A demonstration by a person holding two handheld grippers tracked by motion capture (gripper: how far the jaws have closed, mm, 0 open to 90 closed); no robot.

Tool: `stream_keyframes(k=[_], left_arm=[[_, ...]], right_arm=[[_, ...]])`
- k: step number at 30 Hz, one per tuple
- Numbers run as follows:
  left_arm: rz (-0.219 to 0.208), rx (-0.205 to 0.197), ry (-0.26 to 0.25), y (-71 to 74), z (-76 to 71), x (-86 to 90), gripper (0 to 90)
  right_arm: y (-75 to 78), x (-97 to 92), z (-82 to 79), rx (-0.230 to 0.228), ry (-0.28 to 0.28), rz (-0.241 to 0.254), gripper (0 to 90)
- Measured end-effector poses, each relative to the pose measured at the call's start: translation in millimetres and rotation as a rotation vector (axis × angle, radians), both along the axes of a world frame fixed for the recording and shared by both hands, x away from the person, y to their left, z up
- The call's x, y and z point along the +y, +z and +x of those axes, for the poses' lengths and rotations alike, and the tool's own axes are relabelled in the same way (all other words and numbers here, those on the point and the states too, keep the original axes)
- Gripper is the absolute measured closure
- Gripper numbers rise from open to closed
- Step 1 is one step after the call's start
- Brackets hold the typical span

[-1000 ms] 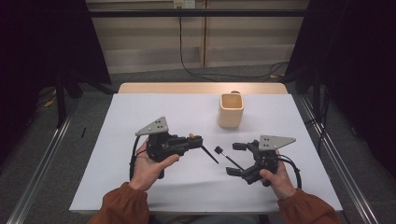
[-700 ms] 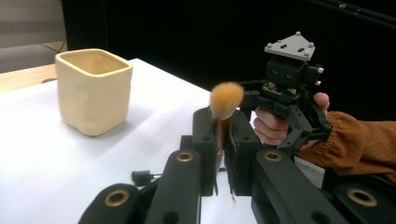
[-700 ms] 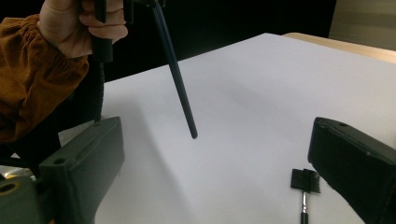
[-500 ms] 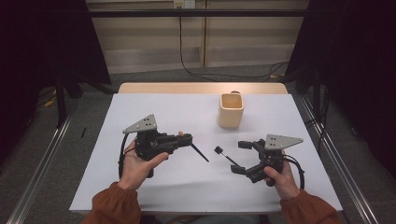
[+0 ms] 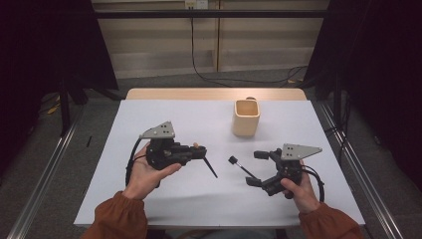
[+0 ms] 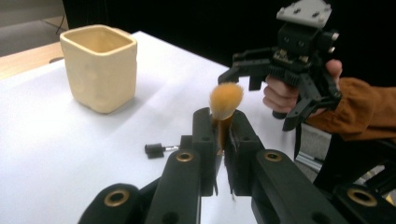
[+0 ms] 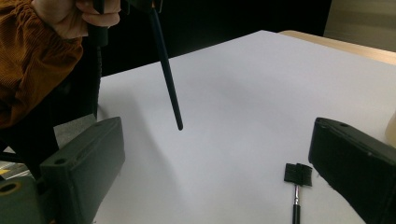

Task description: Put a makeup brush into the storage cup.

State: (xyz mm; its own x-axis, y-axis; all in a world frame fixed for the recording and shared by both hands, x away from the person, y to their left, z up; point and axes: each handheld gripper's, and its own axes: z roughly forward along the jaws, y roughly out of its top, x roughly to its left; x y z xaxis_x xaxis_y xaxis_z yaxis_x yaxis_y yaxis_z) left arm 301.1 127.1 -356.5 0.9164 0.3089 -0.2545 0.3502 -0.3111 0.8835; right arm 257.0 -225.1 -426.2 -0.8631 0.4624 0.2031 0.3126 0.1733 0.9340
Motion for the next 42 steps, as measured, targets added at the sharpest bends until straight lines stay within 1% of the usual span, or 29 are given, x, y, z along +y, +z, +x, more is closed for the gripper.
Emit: stream_keyframes(k=[1, 4, 8, 9, 11, 13, 14, 16, 18, 22, 26, 29, 34, 35, 38, 41, 42], left_arm=[[-0.001, 0.006, 0.0, -0.4, 0.4, -0.5, 83.9], [0.018, 0.012, -0.009, 0.3, 2.4, -1.3, 83.9], [0.048, 0.01, -0.026, 3.6, 3.7, -3.7, 84.0], [0.058, 0.012, -0.036, 4.2, 3.2, -5.3, 84.0], [0.073, 0.0, -0.041, 4.0, 0.8, -9.2, 84.0], [0.085, 0.007, -0.058, 3.0, -0.3, -13.5, 84.0], [0.099, 0.01, -0.066, 2.4, -0.2, -15.6, 84.0], [0.118, 0.012, -0.071, 1.7, 0.3, -19.8, 84.0], [0.116, 0.022, -0.09, 2.0, 1.0, -22.8, 84.0], [0.122, 0.031, -0.103, 3.1, 1.8, -28.0, 84.0], [0.14, 0.038, -0.124, 2.8, 1.1, -35.1, 84.0], [0.137, 0.039, -0.134, 4.6, 1.5, -40.0, 84.0], [0.142, 0.045, -0.16, 9.0, 1.5, -50.5, 84.0], [0.137, 0.045, -0.166, 9.6, 1.2, -52.5, 84.0], [0.137, 0.043, -0.177, 10.0, 0.9, -57.6, 84.0], [0.123, 0.049, -0.168, 9.2, 1.6, -60.5, 84.0], [0.115, 0.051, -0.161, 8.7, 2.0, -61.0, 83.9]], right_arm=[[0.0, 0.0, 0.1, 0.0, 0.0, 0.0, 3.1], [0.4, -0.1, 0.6, 0.0, 0.0, -0.001, 3.2], [1.0, 0.9, 1.0, -0.001, -0.001, 0.0, 3.3], [1.2, 1.3, 1.0, 0.0, 0.001, -0.001, 3.6], [1.4, 2.2, 0.9, -0.006, 0.002, -0.005, 4.1], [1.8, 3.3, 0.7, -0.009, 0.009, -0.004, 4.0], [2.1, 3.8, 0.7, -0.008, 0.011, -0.007, 4.1], [2.1, 4.5, 0.9, -0.007, 0.012, -0.01, 4.0], [2.5, 5.0, 0.8, -0.008, 0.014, -0.011, 4.1], [4.5, 5.5, 1.1, -0.004, 0.007, -0.01, 5.2], [7.1, 7.7, 1.2, -0.002, -0.004, -0.017, 6.1], [9.4, 10.4, 1.0, -0.003, 0.007, -0.017, 6.9], [11.7, 17.4, 0.6, 0.01, 0.029, -0.018, 7.8], [11.8, 18.6, 0.3, 0.02, 0.029, -0.021, 8.8], [11.8, 20.8, -0.1, 0.023, 0.046, -0.026, 12.4], [12.8, 22.4, -0.5, 0.025, 0.06, -0.022, 17.6], [13.0, 23.1, -1.1, 0.017, 0.058, -0.025, 17.9]])
